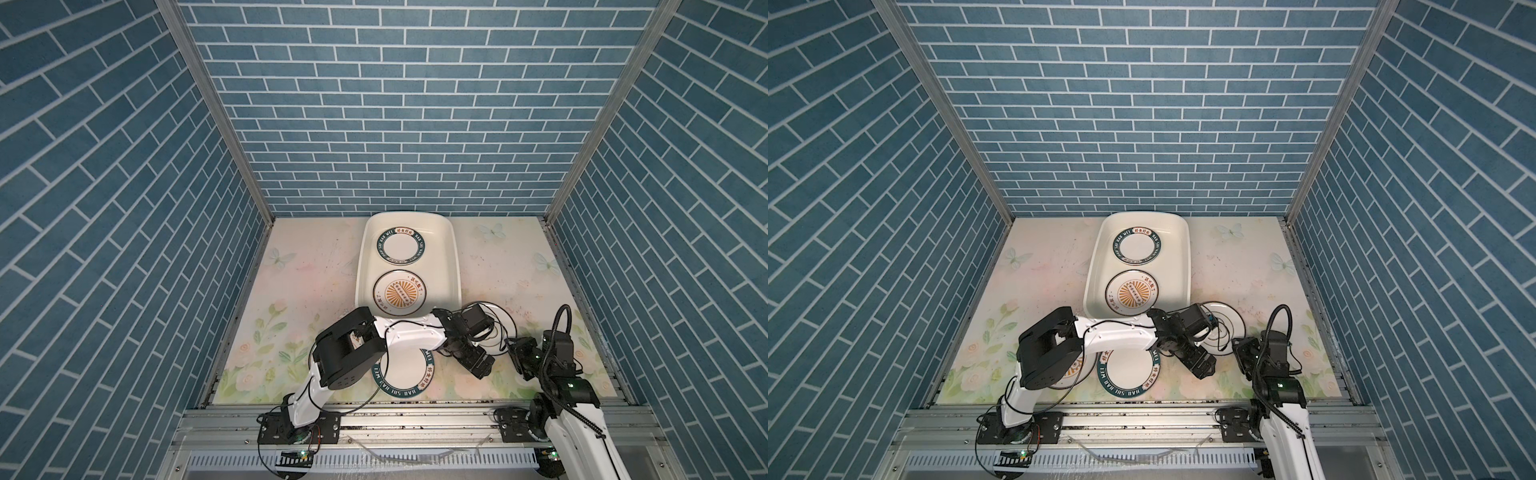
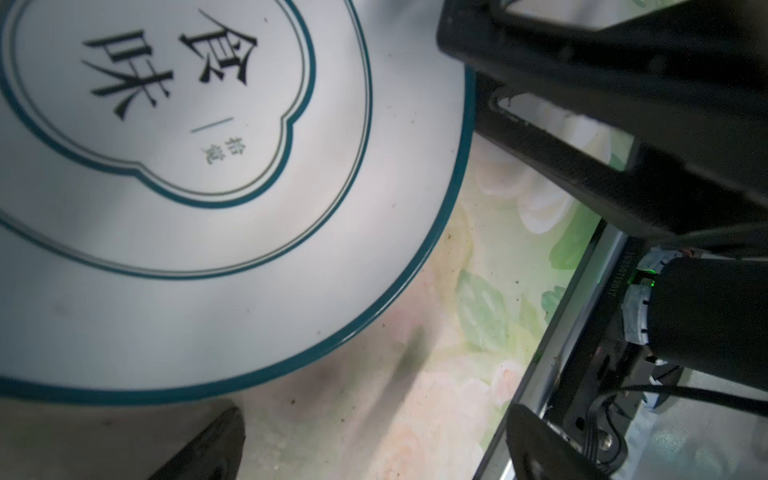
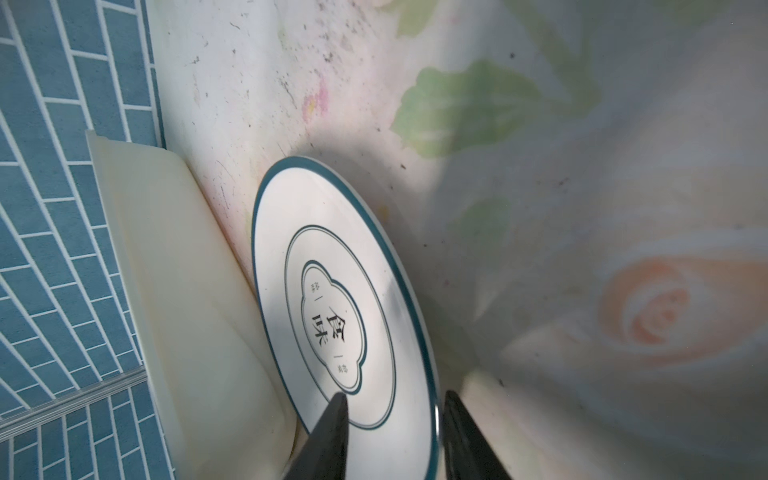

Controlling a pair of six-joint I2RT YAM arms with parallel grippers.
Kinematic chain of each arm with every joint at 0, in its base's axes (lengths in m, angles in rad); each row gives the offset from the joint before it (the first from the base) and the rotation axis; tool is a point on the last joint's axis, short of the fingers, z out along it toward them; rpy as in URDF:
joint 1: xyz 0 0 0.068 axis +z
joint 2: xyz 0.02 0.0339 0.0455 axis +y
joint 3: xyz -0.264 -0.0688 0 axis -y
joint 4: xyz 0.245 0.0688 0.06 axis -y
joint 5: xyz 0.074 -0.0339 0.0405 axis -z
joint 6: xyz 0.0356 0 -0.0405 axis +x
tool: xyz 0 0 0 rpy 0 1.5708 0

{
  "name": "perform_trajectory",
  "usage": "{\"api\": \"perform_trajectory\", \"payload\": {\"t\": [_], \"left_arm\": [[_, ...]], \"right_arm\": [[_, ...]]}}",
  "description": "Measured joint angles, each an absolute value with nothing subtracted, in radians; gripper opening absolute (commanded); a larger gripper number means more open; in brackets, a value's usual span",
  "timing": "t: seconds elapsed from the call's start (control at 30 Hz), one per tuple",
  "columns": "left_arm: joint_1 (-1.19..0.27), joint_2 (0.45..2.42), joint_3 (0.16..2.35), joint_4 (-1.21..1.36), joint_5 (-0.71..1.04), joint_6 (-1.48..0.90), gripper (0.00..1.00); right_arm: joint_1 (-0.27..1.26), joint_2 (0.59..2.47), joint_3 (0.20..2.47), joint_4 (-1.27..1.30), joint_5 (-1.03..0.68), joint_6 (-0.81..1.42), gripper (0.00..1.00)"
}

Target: Place the plates into the plastic bin on the countertop

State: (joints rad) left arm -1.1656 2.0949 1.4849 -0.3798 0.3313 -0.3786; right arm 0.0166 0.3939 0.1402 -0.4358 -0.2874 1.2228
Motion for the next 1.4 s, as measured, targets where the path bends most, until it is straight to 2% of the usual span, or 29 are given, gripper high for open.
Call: {"api": "perform_trajectory", "payload": {"t": [0.63, 0.87, 1.17, 1.4], "left_arm": [[-1.139, 2.147, 1.556, -0.380, 0.373, -0.358, 1.00], [-1.139, 2.102, 1.556, -0.466, 0.419, -0.339, 0.99], [-1.139, 2.037, 1.673, -0.613, 0.544, -0.210, 1.00], [-1.116, 1.965, 1.690, -0.695, 0.685, -0.141, 1.00]], "right_arm": [[-0.018, 0.522, 0.151, -0.430, -0.298, 1.166, 0.40], [-0.062, 0.652, 0.192, -0.401, -0.327, 1.105, 0.39], [-0.143, 0.802, 0.192, -0.241, -0.421, 1.056, 0.36], [-0.198, 0.832, 0.170, -0.175, -0.477, 1.022, 0.31]]}}
